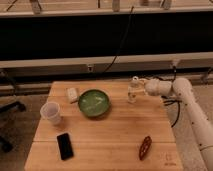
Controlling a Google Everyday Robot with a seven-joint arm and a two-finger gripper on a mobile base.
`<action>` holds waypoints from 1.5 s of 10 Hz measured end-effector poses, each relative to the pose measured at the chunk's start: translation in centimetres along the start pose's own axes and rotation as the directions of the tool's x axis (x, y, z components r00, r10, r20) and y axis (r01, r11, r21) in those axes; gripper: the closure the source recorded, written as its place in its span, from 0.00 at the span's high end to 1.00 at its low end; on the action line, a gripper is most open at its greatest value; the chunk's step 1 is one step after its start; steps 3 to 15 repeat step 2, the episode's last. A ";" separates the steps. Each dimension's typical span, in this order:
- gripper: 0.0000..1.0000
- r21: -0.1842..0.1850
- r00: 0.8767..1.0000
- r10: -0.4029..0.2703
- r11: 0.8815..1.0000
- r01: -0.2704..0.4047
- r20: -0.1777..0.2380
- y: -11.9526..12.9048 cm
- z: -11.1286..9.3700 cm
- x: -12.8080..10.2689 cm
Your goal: Stand the bottle upright
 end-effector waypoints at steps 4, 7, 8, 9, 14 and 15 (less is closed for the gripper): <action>0.00 -0.002 1.000 0.001 1.000 -0.001 -0.004 0.2 0.4 0.3; 0.00 -0.002 1.000 0.001 1.000 -0.001 -0.004 0.2 0.4 0.3; 0.00 -0.002 1.000 0.001 1.000 -0.001 -0.004 0.2 0.4 0.3; 0.00 -0.002 1.000 0.001 1.000 -0.001 -0.004 0.2 0.4 0.3; 0.00 -0.002 1.000 0.001 1.000 -0.001 -0.004 0.2 0.4 0.3; 0.00 -0.002 1.000 0.001 1.000 -0.001 -0.004 0.2 0.4 0.3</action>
